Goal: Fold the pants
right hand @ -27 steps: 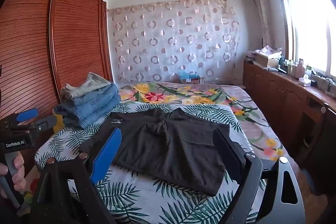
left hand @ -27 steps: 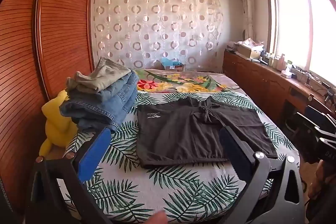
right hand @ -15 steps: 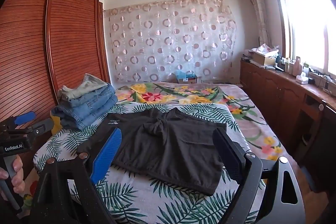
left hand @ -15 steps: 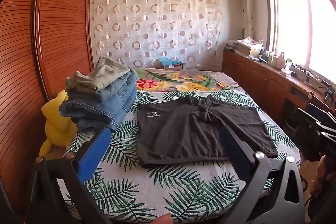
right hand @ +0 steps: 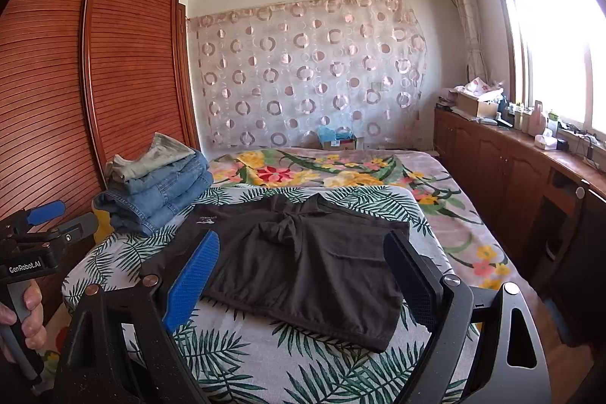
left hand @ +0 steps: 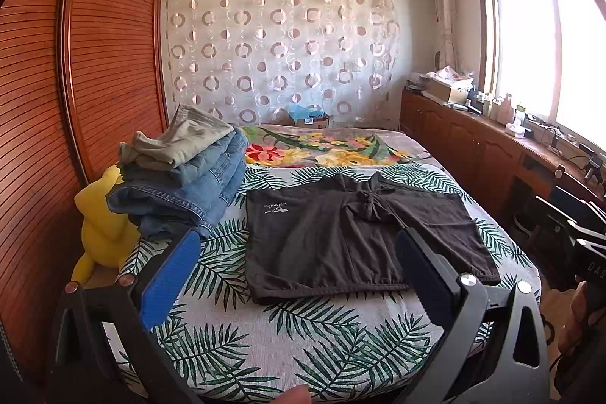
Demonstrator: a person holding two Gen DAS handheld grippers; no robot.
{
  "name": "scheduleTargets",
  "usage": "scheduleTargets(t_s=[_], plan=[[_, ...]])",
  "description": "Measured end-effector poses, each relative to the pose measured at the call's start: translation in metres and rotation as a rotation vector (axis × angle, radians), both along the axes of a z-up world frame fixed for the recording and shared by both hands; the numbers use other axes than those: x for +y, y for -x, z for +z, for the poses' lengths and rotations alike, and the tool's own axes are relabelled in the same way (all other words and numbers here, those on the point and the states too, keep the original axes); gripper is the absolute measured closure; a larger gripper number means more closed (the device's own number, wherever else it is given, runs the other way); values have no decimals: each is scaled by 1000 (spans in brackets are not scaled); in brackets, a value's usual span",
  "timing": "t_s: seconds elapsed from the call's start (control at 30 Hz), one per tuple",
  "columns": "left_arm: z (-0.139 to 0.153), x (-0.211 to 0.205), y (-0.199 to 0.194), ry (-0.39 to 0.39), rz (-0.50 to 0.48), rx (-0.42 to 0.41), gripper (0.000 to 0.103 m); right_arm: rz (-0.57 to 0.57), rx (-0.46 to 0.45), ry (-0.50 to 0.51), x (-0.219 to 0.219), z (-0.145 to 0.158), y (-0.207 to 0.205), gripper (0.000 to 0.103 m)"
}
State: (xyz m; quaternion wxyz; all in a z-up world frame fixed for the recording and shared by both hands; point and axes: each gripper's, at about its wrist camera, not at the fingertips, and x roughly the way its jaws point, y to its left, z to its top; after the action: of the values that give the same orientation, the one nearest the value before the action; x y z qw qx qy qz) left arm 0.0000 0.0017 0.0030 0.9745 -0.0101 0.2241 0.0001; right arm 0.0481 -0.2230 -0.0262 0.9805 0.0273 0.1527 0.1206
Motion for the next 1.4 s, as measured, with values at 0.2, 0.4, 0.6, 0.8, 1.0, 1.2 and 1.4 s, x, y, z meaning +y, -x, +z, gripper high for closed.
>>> scheduleTargets(t_s=[0.2, 0.4, 0.6, 0.8, 1.0, 1.2, 1.4], plan=[[1, -1, -1, -4, 2, -6, 0, -2, 1, -1, -1, 0, 0, 13], [1, -1, 0, -5, 2, -5, 0, -1, 2, -2, 0, 0, 0, 13], [1, -1, 0, -5, 2, -7, 0, -2, 2, -2, 1, 0, 0, 13], [1, -1, 0, -4, 3, -8, 0, -3, 2, -4, 1, 0, 0, 13], [3, -2, 1, -5, 2, -9, 0, -3, 0, -5, 1, 0, 1, 13], [4, -2, 1, -5, 2, -10, 0, -3, -2, -3, 2, 0, 1, 13], [4, -2, 1, -6, 2, -12, 0, -4, -3, -3, 2, -1, 1, 13]])
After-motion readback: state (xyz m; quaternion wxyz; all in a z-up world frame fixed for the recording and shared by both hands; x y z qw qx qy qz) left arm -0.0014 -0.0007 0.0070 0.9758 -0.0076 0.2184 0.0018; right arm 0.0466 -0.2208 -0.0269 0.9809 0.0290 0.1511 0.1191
